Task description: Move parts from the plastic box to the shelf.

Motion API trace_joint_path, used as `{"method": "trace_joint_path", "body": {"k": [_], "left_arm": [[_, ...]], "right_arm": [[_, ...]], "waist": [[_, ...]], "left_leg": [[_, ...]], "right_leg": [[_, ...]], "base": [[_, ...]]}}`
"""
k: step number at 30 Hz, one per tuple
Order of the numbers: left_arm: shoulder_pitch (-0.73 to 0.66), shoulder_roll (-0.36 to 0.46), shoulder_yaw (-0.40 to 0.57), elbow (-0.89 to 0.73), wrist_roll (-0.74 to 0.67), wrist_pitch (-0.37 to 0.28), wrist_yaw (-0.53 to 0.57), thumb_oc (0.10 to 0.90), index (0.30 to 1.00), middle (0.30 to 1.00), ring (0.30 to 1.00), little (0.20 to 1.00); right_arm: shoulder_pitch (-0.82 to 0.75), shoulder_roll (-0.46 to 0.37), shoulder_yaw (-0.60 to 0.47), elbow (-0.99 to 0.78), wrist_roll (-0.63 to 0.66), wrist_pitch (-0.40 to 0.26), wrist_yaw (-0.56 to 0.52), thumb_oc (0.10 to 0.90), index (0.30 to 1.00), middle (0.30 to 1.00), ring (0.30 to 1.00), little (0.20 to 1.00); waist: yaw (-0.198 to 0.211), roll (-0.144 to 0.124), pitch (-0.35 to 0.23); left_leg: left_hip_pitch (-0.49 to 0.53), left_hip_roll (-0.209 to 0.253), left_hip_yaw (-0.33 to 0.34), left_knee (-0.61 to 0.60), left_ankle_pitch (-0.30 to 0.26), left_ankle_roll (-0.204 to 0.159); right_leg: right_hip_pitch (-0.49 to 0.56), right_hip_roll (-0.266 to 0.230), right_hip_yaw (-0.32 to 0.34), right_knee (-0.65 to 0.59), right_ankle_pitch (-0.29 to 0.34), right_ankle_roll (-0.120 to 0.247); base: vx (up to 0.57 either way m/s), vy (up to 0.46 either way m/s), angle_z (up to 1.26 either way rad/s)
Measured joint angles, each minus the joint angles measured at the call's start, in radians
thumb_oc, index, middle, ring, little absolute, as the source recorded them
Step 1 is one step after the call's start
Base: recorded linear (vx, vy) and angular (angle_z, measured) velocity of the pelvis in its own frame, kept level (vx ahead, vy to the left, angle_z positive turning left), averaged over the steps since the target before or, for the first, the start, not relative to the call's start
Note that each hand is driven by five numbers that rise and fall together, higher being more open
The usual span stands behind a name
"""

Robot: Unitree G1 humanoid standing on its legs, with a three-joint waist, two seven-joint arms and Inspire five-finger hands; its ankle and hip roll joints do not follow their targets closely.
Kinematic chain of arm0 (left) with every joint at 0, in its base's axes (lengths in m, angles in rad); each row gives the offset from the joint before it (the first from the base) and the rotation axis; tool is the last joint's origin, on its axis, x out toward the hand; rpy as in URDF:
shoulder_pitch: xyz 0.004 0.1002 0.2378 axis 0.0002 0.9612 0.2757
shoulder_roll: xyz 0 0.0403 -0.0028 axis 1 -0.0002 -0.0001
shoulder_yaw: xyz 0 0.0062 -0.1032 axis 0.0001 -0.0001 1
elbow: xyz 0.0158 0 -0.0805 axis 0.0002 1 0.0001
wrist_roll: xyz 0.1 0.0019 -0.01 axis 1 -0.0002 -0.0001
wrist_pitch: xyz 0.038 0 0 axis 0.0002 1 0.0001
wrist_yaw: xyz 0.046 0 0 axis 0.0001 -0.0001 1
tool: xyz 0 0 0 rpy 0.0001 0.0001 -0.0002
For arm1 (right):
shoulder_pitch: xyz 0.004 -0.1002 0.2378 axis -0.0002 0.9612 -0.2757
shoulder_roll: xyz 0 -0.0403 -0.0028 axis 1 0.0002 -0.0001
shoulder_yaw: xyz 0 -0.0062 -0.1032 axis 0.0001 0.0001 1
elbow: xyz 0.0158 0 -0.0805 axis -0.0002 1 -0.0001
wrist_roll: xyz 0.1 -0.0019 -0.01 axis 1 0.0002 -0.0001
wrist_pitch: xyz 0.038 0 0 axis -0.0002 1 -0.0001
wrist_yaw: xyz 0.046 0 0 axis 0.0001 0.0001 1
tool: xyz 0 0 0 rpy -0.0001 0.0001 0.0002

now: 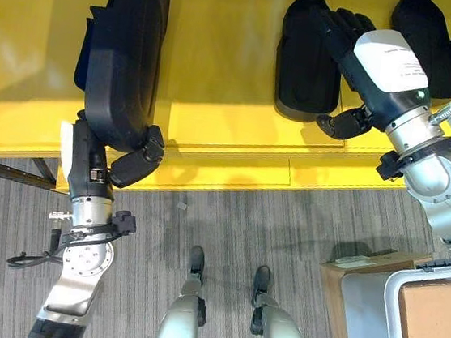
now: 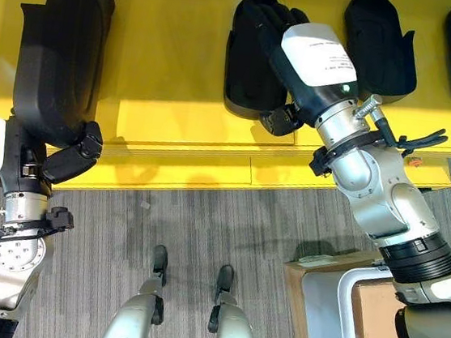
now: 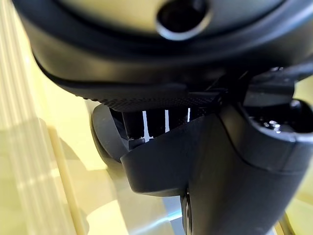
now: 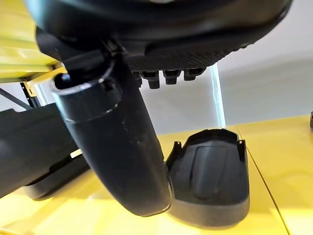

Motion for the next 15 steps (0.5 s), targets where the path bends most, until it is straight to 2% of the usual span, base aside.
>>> {"method": "trace_joint_path", "body": {"k": [2,8,15], "left_arm": [[-0.021,0.0,0.008,0.0,0.004,0.0,0.019,0.4,0.3,0.3,0.3,0.3],[-0.014,0.0,0.016,0.001,0.021,-0.022,0.051,0.4,0.3,0.3,0.3,0.3],[-0.019,0.012,0.017,0.001,0.047,-0.022,0.065,0.4,0.3,0.3,0.3,0.3]], "right_arm": [[-0.042,0.004,0.042,0.063,-0.019,0.0,-0.001,0.9,1.0,1.0,1.0,1.0],[-0.034,0.018,0.059,0.14,-0.042,0.006,-0.01,0.9,1.0,1.0,1.0,1.0],[-0.034,0.019,0.059,0.141,-0.068,0.005,-0.04,0.9,1.0,1.0,1.0,1.0]], "waist": [[0.001,0.0,0.0],[0.012,0.001,0.0],[0.014,0.002,0.001]], "left_leg": [[-0.001,0.0,0.001,0.0,0.0,0.0],[-0.018,-0.001,0.001,0.0,0.003,0.0],[-0.028,-0.001,0.0,0.0,0.005,-0.002]], "right_leg": [[-0.003,0.0,0.001,0.003,0.0,0.0],[-0.036,-0.003,0.003,0.032,-0.017,-0.002],[-0.058,-0.005,0.001,0.056,-0.027,-0.001]], "base": [[0.0,0.0,0.0],[0.0,0.0,0.0],[0.0,0.0,0.0]]}}
